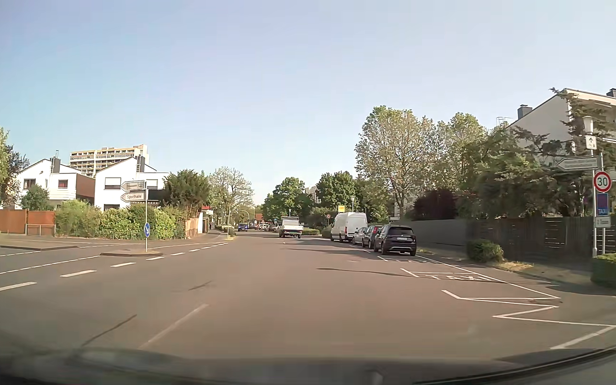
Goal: Follow the waypoints while adhering to traffic rules and regulations
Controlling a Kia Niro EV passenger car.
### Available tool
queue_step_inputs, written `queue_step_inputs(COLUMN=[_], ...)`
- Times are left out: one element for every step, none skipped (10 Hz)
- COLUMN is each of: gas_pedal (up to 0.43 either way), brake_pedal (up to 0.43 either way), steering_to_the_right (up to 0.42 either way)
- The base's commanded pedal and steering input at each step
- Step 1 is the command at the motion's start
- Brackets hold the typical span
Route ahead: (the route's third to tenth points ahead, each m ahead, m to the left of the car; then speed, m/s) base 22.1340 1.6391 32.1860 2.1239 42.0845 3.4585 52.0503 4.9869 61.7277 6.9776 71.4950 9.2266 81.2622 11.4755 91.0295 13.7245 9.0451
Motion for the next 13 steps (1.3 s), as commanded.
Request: queue_step_inputs(gas_pedal=[0.189, 0.177, 0.177, 0.169, 0.15, 0.138, 0.13, 0.118, 0.11, 0.11, 0.11, 0.11, 0.11], brake_pedal=[0.03, 0.03, 0.03, 0.03, 0.03, 0.03, 0.03, 0.024, 0.03, 0.03, 0.03, 0.03, 0.03], steering_to_the_right=[-0.006, -0.007, -0.008, -0.009, -0.009, -0.01, -0.01, -0.012, -0.012, -0.012, -0.012, -0.012, -0.012])
